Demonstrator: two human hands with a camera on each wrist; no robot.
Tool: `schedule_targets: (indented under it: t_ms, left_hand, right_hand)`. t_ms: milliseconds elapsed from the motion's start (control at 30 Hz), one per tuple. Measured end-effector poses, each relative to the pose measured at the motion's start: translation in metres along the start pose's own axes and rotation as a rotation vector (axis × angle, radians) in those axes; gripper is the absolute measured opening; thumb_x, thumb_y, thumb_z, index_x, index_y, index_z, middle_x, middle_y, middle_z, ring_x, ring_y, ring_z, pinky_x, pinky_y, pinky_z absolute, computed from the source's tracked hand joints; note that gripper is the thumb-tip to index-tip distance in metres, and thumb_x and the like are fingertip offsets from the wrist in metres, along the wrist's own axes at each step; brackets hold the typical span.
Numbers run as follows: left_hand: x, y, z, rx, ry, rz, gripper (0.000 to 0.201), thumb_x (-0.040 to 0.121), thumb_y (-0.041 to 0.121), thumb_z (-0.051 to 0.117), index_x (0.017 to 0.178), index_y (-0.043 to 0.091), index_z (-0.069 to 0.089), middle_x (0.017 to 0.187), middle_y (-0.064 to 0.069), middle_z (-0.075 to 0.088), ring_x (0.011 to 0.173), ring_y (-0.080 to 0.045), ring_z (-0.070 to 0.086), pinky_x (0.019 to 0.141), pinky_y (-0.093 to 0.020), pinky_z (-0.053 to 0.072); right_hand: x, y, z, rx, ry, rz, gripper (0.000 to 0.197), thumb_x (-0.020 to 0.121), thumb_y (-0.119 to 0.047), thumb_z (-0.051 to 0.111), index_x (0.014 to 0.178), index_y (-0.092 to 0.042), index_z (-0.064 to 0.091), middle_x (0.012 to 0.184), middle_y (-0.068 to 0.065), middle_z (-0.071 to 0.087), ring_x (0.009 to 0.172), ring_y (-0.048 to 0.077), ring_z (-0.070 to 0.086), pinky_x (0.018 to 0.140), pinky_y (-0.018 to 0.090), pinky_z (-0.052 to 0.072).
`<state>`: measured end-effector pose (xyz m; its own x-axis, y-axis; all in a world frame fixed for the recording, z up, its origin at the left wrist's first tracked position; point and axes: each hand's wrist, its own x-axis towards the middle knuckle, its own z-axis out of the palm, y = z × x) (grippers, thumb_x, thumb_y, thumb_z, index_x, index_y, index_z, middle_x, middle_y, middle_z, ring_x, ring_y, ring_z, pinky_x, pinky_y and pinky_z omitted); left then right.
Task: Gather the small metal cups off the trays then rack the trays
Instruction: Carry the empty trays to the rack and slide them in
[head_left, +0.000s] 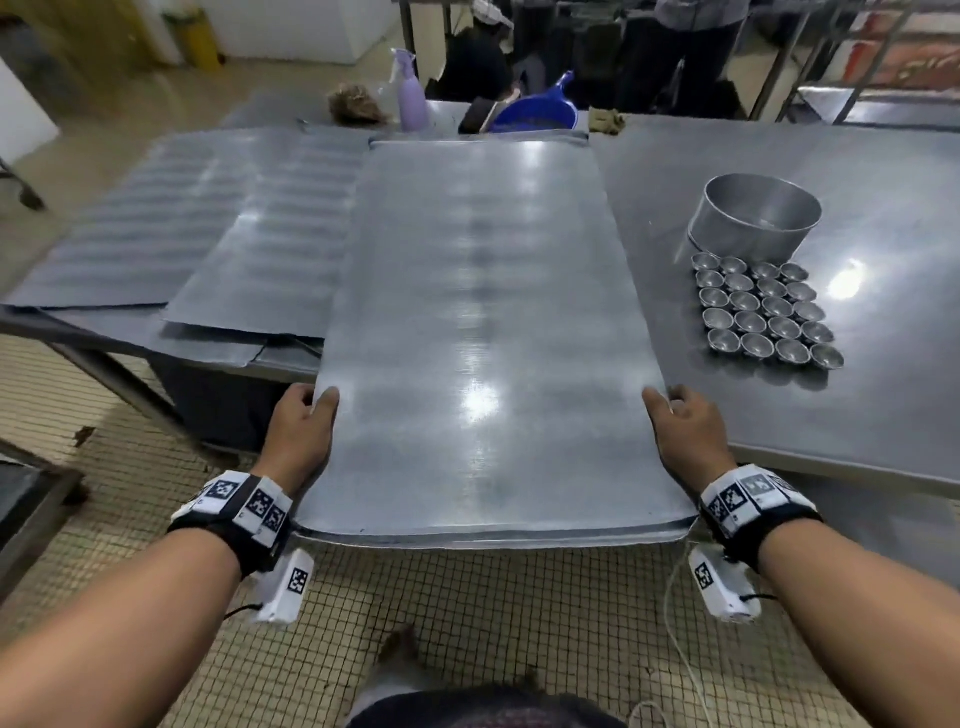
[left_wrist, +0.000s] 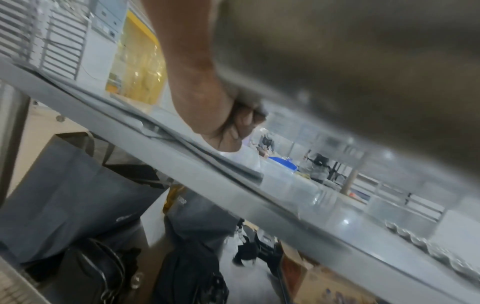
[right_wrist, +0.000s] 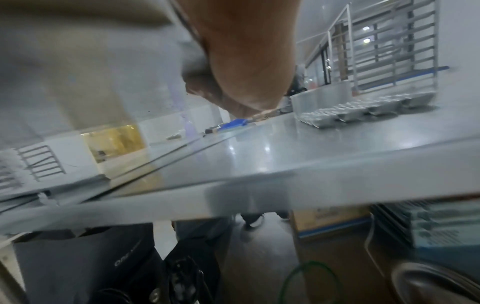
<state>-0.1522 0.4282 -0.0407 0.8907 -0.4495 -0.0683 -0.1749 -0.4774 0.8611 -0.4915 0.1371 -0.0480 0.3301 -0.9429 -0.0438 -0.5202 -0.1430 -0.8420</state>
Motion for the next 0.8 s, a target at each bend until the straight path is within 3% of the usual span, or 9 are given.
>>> schedule_targets:
  t_ms: [100, 200, 300, 333, 400, 500, 633, 800]
  left_hand:
    - [0.004, 0.010, -0.037, -0.019, 0.093, 0.029, 0.030, 0.098, 0.037, 0.058, 0.103, 0.008, 0.061, 0.094, -0.004, 0.066, 0.081, -0.015, 0.061, 0.069, -0.032, 0.044]
    - [0.010, 0.015, -0.088, -0.041, 0.209, 0.048, 0.031, 0.094, 0.043, 0.059, 0.096, 0.013, 0.062, 0.092, -0.006, 0.067, 0.085, -0.024, 0.064, 0.073, -0.037, 0.050]
    - [0.014, 0.012, -0.143, -0.069, 0.309, 0.027, 0.036, 0.088, 0.056, 0.061, 0.095, 0.020, 0.063, 0.093, -0.006, 0.072, 0.089, -0.029, 0.069, 0.083, -0.051, 0.056]
    - [0.013, 0.012, -0.160, -0.065, 0.343, 0.027, 0.035, 0.089, 0.054, 0.061, 0.096, 0.020, 0.064, 0.093, -0.006, 0.072, 0.089, -0.028, 0.069, 0.083, -0.051, 0.056]
    - [0.011, 0.012, -0.199, -0.058, 0.421, 0.034, 0.037, 0.087, 0.054, 0.059, 0.095, 0.018, 0.064, 0.090, -0.003, 0.072, 0.084, -0.024, 0.068, 0.078, -0.045, 0.055]
    - [0.005, 0.008, -0.256, -0.055, 0.521, 0.064, 0.038, 0.086, 0.055, 0.059, 0.086, 0.017, 0.059, 0.074, 0.003, 0.063, 0.070, -0.018, 0.060, 0.067, -0.036, 0.046]
    - [-0.012, 0.006, -0.333, -0.024, 0.683, 0.017, 0.028, 0.097, 0.033, 0.061, 0.099, 0.005, 0.057, 0.089, -0.007, 0.059, 0.082, -0.021, 0.054, 0.064, -0.034, 0.037]
    - [-0.040, -0.013, -0.429, 0.038, 0.829, -0.037, 0.030, 0.098, 0.031, 0.058, 0.105, 0.002, 0.057, 0.094, -0.011, 0.061, 0.080, -0.022, 0.054, 0.062, -0.030, 0.037]
  right_hand:
    - [0.016, -0.041, 0.016, 0.039, -0.038, -0.082, 0.028, 0.095, -0.039, 0.062, 0.089, -0.011, 0.064, 0.077, 0.002, 0.066, 0.073, 0.021, 0.061, 0.060, 0.027, 0.035]
    - [0.027, -0.093, 0.045, 0.150, -0.103, -0.158, 0.032, 0.091, -0.045, 0.065, 0.094, -0.013, 0.063, 0.084, 0.003, 0.069, 0.077, 0.020, 0.064, 0.063, 0.026, 0.044]
    - [0.029, -0.153, 0.072, 0.187, -0.177, -0.250, 0.029, 0.091, -0.041, 0.068, 0.097, -0.015, 0.057, 0.086, -0.001, 0.065, 0.076, 0.013, 0.062, 0.060, 0.013, 0.047]
    - [0.031, -0.170, 0.083, 0.206, -0.202, -0.276, 0.035, 0.088, -0.044, 0.070, 0.098, -0.012, 0.059, 0.088, 0.001, 0.066, 0.077, 0.013, 0.064, 0.060, 0.013, 0.050]
    - [0.035, -0.209, 0.108, 0.221, -0.244, -0.325, 0.047, 0.083, -0.052, 0.071, 0.103, -0.011, 0.065, 0.095, 0.005, 0.070, 0.084, 0.020, 0.069, 0.068, 0.025, 0.055]
    - [0.027, -0.269, 0.147, 0.207, -0.322, -0.444, 0.038, 0.086, -0.047, 0.070, 0.102, -0.012, 0.066, 0.092, 0.001, 0.070, 0.082, 0.018, 0.067, 0.064, 0.026, 0.047]
    - [-0.002, -0.349, 0.202, 0.237, -0.418, -0.574, 0.032, 0.089, -0.041, 0.068, 0.097, -0.011, 0.065, 0.086, 0.000, 0.067, 0.074, 0.011, 0.062, 0.058, 0.024, 0.043]
    - [-0.045, -0.429, 0.286, 0.289, -0.541, -0.655, 0.031, 0.087, -0.044, 0.069, 0.092, -0.013, 0.064, 0.083, 0.002, 0.068, 0.075, 0.019, 0.066, 0.061, 0.028, 0.047]
